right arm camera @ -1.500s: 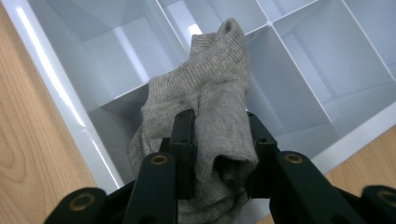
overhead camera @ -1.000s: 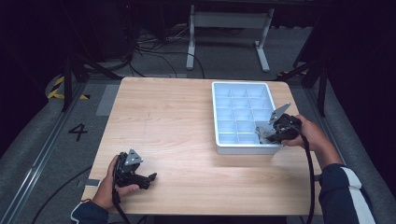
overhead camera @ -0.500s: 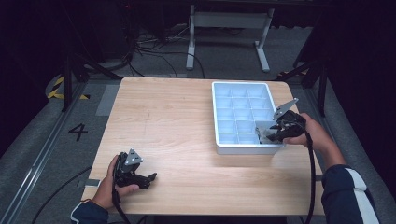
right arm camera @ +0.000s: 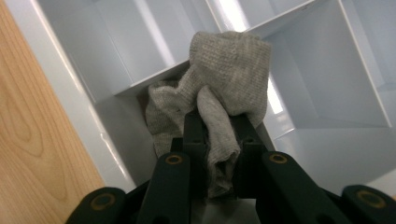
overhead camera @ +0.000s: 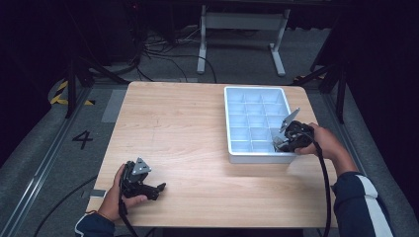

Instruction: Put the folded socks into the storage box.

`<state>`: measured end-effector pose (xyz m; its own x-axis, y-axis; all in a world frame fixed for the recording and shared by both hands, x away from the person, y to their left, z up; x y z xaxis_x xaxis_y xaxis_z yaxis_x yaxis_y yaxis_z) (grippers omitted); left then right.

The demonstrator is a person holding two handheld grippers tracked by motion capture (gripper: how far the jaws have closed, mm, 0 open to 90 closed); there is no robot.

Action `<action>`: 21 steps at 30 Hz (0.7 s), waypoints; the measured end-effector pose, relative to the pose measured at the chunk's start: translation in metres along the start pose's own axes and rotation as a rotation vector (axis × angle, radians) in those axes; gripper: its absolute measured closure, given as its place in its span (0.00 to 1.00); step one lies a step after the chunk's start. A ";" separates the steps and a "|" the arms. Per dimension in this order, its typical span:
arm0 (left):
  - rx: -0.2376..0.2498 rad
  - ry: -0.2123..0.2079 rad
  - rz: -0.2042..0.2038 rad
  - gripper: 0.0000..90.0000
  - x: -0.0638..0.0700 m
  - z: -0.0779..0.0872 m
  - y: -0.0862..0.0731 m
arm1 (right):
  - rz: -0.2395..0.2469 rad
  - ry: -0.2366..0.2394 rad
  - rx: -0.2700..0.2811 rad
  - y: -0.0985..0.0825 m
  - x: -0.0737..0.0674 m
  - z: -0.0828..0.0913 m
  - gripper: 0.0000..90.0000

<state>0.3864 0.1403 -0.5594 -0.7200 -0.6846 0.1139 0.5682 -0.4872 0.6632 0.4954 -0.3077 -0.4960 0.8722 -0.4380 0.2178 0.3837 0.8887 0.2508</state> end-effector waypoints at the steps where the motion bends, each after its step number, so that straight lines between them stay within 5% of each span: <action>1: 0.001 -0.006 0.006 0.01 0.001 0.000 0.000 | -0.006 0.003 -0.002 0.000 0.000 0.000 0.88; 21: -0.001 -0.010 0.009 0.00 0.001 -0.001 0.000 | -0.046 0.035 -0.087 -0.003 -0.001 -0.014 0.88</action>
<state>0.3855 0.1392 -0.5598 -0.7188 -0.6836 0.1268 0.5749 -0.4818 0.6614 0.4976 -0.3076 -0.5097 0.8626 -0.4749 0.1743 0.4470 0.8769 0.1769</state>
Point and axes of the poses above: each handheld gripper's, and its own axes: z roughly backward along the jaws, y roughly out of its top, x roughly to its right, the point moved 10 cm from there along -z, roughly forward along the jaws, and after that the axes turned 9 degrees about -y, right-handed, at the moved point
